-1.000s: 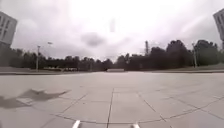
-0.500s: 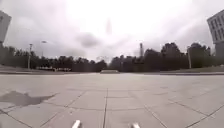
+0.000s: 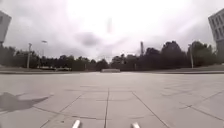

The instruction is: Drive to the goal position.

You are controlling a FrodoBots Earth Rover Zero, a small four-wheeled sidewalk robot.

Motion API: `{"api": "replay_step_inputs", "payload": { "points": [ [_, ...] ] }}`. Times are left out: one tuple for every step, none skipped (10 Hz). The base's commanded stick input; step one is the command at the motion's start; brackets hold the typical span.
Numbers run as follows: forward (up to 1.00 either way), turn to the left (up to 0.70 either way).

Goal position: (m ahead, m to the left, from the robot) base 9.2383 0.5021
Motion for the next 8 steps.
{"api": "replay_step_inputs", "payload": {
  "points": [
    [0.7,0.0],
    [0.7,0.0],
    [0.7,0.0],
    [0.7,0.0],
    [0.7,0.0],
    [0.7,0.0],
    [0.7,0.0],
    [0.7,0.0]
  ]
}}
